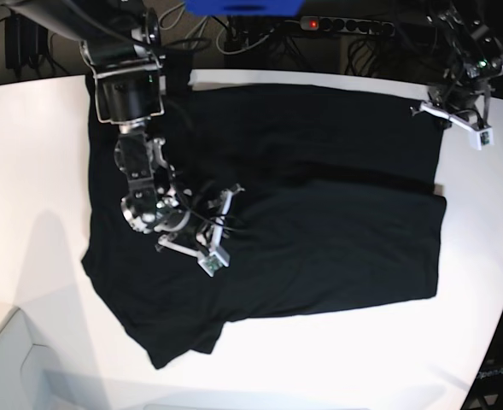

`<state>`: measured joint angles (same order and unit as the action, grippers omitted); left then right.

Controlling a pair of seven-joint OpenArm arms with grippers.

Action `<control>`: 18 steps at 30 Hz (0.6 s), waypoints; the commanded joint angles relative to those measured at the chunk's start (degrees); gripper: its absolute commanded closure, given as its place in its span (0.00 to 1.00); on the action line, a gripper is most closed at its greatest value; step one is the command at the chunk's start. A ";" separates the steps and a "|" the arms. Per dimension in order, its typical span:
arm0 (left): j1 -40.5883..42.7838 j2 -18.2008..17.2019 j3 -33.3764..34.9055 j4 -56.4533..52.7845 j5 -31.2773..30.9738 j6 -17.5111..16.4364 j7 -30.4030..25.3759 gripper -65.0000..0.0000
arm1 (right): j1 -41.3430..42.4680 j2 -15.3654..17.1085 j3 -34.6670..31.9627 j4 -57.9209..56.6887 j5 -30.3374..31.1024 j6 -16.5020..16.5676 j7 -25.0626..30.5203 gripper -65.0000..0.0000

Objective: Layout the t-shirt on the table in an organized manner, then fold the t-shirt properly
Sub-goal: 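Press and smooth the shirt middle with the right gripper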

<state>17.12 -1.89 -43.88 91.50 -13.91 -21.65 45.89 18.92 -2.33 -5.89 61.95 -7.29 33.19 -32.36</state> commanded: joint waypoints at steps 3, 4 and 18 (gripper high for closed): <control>2.00 0.26 -0.21 3.05 2.09 0.95 3.12 1.00 | 1.17 -0.09 0.04 0.51 -0.14 -3.08 1.28 0.95; 2.08 0.35 -0.21 4.45 2.09 0.95 3.12 1.00 | 1.17 -0.09 0.04 0.51 -0.14 -5.28 1.63 0.95; -0.47 1.93 -0.21 14.74 2.00 1.03 3.12 1.00 | 3.63 -0.09 0.04 -1.07 -0.05 -12.57 4.80 0.95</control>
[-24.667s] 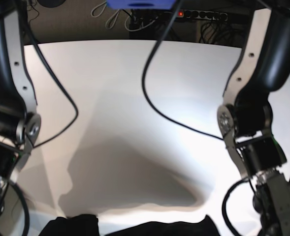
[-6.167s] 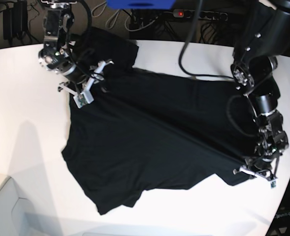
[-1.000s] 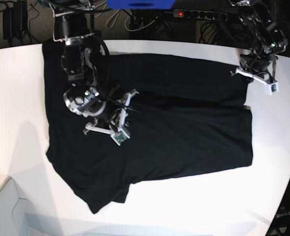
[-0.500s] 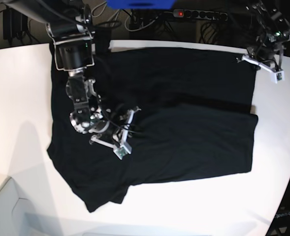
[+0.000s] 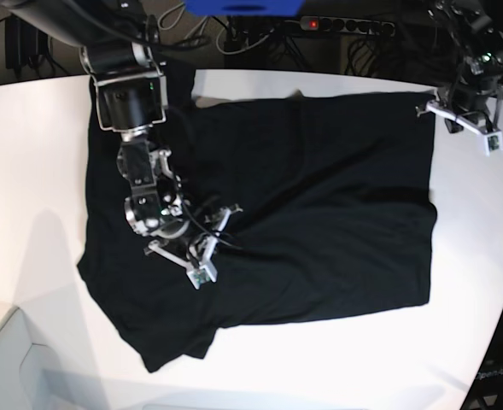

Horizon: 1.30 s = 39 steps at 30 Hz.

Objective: Layout the t-shirt on the table in an organized manner, then fold the t-shirt properly
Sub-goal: 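Press and smooth the shirt middle with the right gripper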

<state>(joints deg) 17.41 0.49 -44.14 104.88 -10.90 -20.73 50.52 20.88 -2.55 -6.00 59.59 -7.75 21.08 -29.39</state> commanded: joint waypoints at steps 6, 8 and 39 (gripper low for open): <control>-6.99 2.80 0.40 -2.59 -0.23 0.12 -1.51 1.00 | -3.61 0.22 0.15 16.23 0.41 -0.38 1.21 0.95; -8.57 2.45 0.40 -6.38 -0.23 0.12 -1.60 1.00 | -5.28 0.57 0.07 19.22 0.32 -0.38 1.21 0.95; -15.08 -6.69 -3.46 -10.77 -7.70 0.20 -1.25 1.00 | 0.26 7.60 14.66 -0.03 0.32 -0.47 6.05 0.95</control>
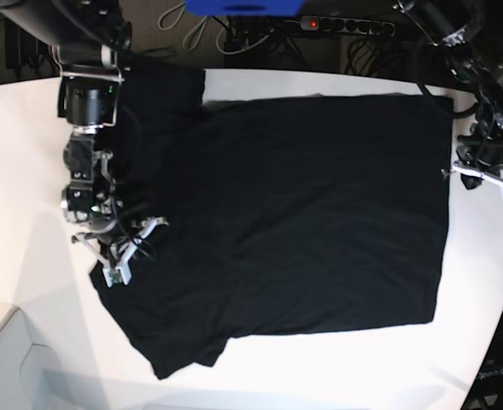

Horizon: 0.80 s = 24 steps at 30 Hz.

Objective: Layout the t-shirt on the table in an organized manner, then fold the t-shirt properly
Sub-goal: 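Press and smooth the shirt middle with the right gripper, then grasp the shirt's shoulder corners with both grippers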

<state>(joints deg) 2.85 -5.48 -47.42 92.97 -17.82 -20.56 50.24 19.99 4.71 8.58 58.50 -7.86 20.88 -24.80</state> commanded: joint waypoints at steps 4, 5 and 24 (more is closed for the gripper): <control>2.29 -0.90 -0.27 6.86 -4.99 -0.06 4.93 1.00 | -0.69 0.52 0.17 8.18 0.43 -0.27 1.37 0.95; 3.17 -0.90 -0.27 7.91 -5.60 -0.06 6.16 1.00 | -1.92 0.52 0.17 10.82 0.43 -0.27 1.37 0.95; 13.89 -0.90 -3.26 10.20 -8.94 0.03 9.23 0.50 | -34.63 -3.79 3.51 50.03 0.52 -0.09 -12.26 0.30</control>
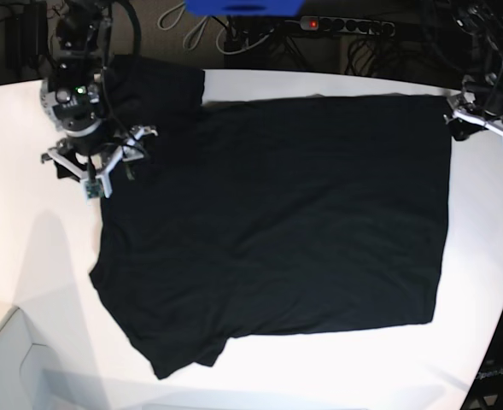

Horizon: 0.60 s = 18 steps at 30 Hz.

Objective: Layout the t-shirt on the table in an organized manner, then fold the t-shirt properly
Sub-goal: 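Grasp the shirt's shoulder corners with both grippers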

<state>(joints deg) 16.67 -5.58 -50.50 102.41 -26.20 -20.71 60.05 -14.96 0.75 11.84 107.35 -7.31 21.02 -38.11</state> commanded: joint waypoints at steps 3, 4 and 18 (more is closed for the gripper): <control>0.87 -0.79 -0.09 -1.36 -0.57 0.27 -0.84 0.50 | -1.79 0.17 1.48 1.35 -0.03 -0.22 1.40 0.23; 0.96 -0.79 -0.09 -2.15 -0.57 0.27 -0.93 0.50 | -2.40 0.34 1.66 1.35 -0.03 -0.22 1.40 0.23; -1.06 -1.93 3.60 -13.22 0.74 0.09 -1.02 0.50 | -6.45 0.34 5.44 1.35 -0.03 -0.14 1.58 0.23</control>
<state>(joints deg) 15.22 -7.18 -46.85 89.17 -25.96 -20.78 57.41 -21.08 0.80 17.08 107.48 -7.66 20.97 -37.63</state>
